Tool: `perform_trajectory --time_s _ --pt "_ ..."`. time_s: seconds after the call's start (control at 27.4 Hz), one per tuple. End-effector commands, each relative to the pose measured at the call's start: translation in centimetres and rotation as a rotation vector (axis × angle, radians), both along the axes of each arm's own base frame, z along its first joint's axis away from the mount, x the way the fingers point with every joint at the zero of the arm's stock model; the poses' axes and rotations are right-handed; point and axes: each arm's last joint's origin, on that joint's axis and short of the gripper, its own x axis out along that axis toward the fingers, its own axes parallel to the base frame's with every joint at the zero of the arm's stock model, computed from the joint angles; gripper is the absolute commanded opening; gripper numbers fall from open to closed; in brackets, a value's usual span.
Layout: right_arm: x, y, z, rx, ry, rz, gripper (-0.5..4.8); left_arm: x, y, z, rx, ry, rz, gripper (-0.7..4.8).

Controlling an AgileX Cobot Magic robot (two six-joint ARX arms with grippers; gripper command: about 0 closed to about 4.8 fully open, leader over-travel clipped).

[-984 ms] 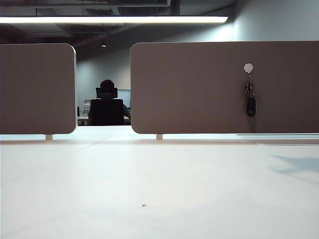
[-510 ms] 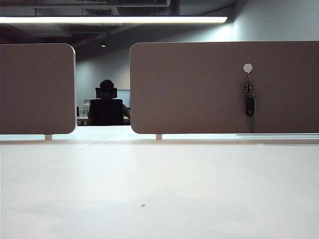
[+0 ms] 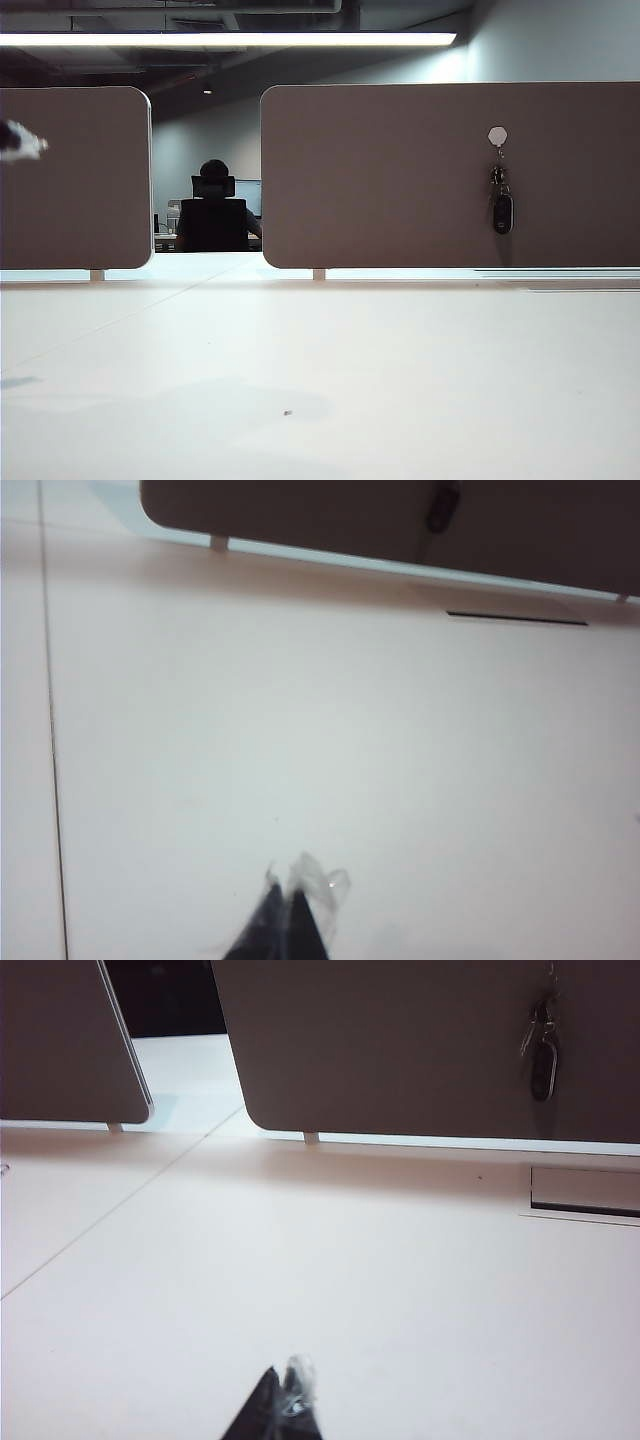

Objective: Hang the bunch of keys on the hook.

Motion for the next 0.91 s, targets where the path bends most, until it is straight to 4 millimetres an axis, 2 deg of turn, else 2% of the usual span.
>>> perform_trajectory --time_s 0.04,0.22,0.33,0.55,0.91 --pt "-0.5 -0.1 -0.8 0.028 -0.106 -0.036 -0.09 0.1 -0.1 -1.4 -0.004 0.013 -0.011 -0.05" --pt "-0.3 0.0 -3.0 0.032 -0.031 -0.001 -0.09 0.3 -0.2 -3.1 -0.004 0.014 -0.013 -0.05" --pt "-0.2 0.0 -3.5 0.031 -0.018 0.0 -0.09 0.3 -0.2 -3.5 -0.016 0.001 -0.024 -0.05" --pt "0.1 -0.1 -4.1 0.019 -0.004 -0.031 -0.09 0.3 -0.3 -3.3 0.001 -0.044 -0.032 -0.05" --pt "0.9 -0.3 -7.3 -0.078 0.062 -0.142 -0.09 0.2 -0.2 -4.0 0.036 0.022 -0.033 -0.04"
